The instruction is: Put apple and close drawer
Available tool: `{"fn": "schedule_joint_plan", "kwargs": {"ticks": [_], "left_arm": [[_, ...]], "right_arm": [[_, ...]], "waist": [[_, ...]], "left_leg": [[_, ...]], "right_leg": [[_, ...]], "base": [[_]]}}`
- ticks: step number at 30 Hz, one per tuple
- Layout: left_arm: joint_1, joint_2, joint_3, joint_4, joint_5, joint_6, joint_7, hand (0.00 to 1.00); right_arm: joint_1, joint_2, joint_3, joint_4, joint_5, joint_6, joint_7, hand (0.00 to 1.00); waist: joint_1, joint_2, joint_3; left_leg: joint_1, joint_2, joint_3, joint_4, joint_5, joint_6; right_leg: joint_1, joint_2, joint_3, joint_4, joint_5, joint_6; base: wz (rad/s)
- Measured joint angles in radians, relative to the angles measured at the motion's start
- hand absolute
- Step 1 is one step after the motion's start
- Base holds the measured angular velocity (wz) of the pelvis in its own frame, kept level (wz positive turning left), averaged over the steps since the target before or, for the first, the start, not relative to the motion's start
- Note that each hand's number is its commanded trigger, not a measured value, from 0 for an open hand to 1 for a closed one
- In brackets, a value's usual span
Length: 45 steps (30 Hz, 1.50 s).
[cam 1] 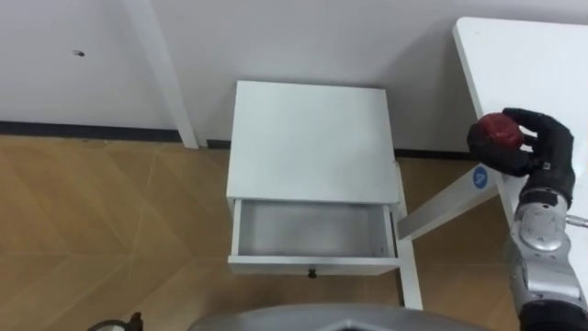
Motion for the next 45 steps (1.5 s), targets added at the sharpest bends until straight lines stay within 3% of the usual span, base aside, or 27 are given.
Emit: {"fn": "schedule_joint_plan", "kwargs": {"ticks": [4,6,11,23,32,41,42,43,45], "left_arm": [[-0.001,0.000,-0.005,0.009,0.000,0.001,-0.013,0.00],[-0.003,0.001,-0.004,0.008,0.000,0.001,-0.013,0.00],[-0.007,0.001,-0.004,0.008,0.000,0.000,-0.012,0.00],[-0.010,0.001,-0.009,0.009,0.000,0.000,-0.012,0.00],[-0.024,0.000,-0.040,0.007,0.001,0.000,-0.008,0.00],[-0.032,0.000,-0.046,0.003,0.022,0.004,-0.008,0.00],[-0.032,0.000,-0.047,0.003,0.022,0.006,-0.008,0.00],[-0.032,0.000,-0.047,0.003,0.022,0.006,-0.008,0.00],[-0.032,0.000,-0.047,0.003,0.022,0.008,-0.008,0.00]], "right_arm": [[0.001,0.002,0.067,-0.053,-0.068,0.001,0.041,1.00],[0.002,0.002,0.106,-0.100,-0.106,0.002,0.078,1.00],[0.002,0.006,0.172,-0.146,-0.135,0.002,0.145,1.00],[0.020,0.024,0.222,-0.146,-0.174,0.023,0.254,1.00],[0.037,0.028,0.330,-0.089,-0.198,0.041,0.305,1.00],[0.040,0.029,0.333,-0.071,-0.274,0.069,0.361,1.00],[0.040,0.028,0.336,-0.071,-0.274,0.069,0.369,0.93],[0.040,0.028,0.340,-0.071,-0.274,0.069,0.371,0.02],[0.040,0.028,0.356,-0.071,-0.274,0.077,0.380,0.00]], "waist": [[0.000,0.007,0.0006],[0.002,0.014,-0.0045],[0.010,0.018,-0.0066],[0.022,0.022,-0.0035],[0.031,0.016,-0.0009],[0.033,0.016,-0.0010],[0.034,0.016,-0.0010],[0.034,0.016,-0.0010],[0.035,0.016,-0.0011]], "left_leg": [[-0.003,0.000,0.003,0.000,0.000,0.000],[-0.015,0.000,0.005,0.001,0.000,0.000],[-0.010,-0.001,0.001,0.002,0.000,0.000],[-0.016,-0.001,-0.006,0.008,0.000,0.000],[-0.020,-0.001,-0.008,0.002,0.000,0.000],[-0.022,-0.001,-0.010,0.003,0.000,0.000],[-0.023,-0.001,-0.009,0.004,0.000,0.000],[-0.023,-0.001,-0.008,0.004,0.000,0.000],[-0.023,-0.001,-0.008,0.004,0.000,0.000]], "right_leg": [[-0.004,0.000,0.002,0.000,0.000,0.000],[-0.017,0.000,0.002,0.000,0.000,0.000],[-0.016,0.000,0.004,-0.001,0.000,0.000],[-0.012,-0.001,-0.002,0.001,0.000,-0.001],[-0.015,-0.001,0.001,-0.001,0.000,0.000],[-0.018,-0.001,-0.002,-0.003,0.000,0.000],[-0.018,-0.001,-0.002,-0.003,0.000,0.000],[-0.018,-0.001,-0.001,-0.003,0.000,0.000],[-0.018,-0.001,-0.002,-0.002,0.000,0.000]], "base": [[0.00],[0.00],[0.00],[0.01],[0.00],[0.00],[0.00],[0.00],[0.00]]}}
